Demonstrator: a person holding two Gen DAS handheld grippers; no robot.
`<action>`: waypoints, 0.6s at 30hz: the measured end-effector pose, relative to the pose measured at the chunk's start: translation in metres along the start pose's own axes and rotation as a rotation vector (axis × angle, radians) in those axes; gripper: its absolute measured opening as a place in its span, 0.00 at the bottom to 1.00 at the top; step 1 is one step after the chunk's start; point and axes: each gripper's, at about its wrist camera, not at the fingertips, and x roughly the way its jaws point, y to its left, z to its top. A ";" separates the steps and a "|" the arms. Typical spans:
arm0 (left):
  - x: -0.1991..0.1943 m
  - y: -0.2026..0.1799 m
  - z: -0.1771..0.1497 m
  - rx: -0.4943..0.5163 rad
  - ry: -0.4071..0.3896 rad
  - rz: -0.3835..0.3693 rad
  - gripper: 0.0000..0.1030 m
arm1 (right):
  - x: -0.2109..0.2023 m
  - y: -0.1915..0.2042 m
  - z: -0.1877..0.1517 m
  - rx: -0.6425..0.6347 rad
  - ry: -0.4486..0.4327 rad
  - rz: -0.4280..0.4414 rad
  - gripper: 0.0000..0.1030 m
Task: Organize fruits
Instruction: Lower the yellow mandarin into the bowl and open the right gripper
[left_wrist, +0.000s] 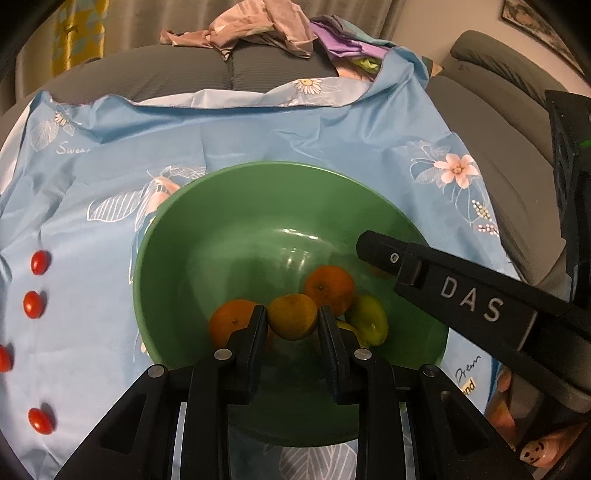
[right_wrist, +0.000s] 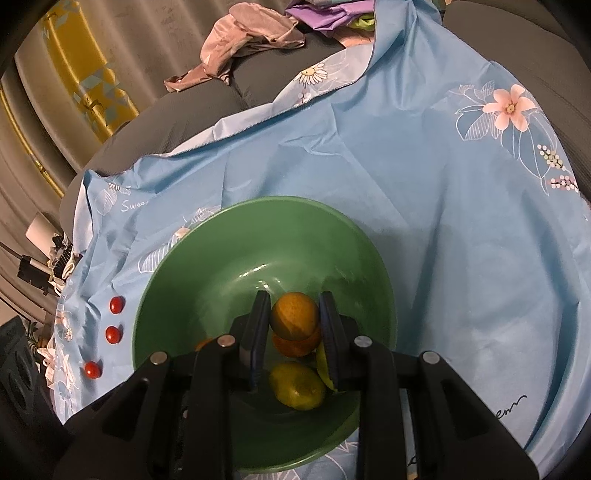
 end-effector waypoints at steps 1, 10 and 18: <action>0.000 0.000 0.000 0.001 0.000 0.003 0.27 | 0.001 0.000 0.000 0.000 0.002 -0.002 0.27; 0.001 -0.001 -0.001 -0.005 -0.007 0.019 0.27 | 0.006 -0.001 -0.002 0.007 0.021 -0.014 0.27; 0.002 -0.002 -0.001 -0.003 -0.010 0.027 0.27 | 0.010 0.000 -0.002 -0.001 0.033 -0.018 0.27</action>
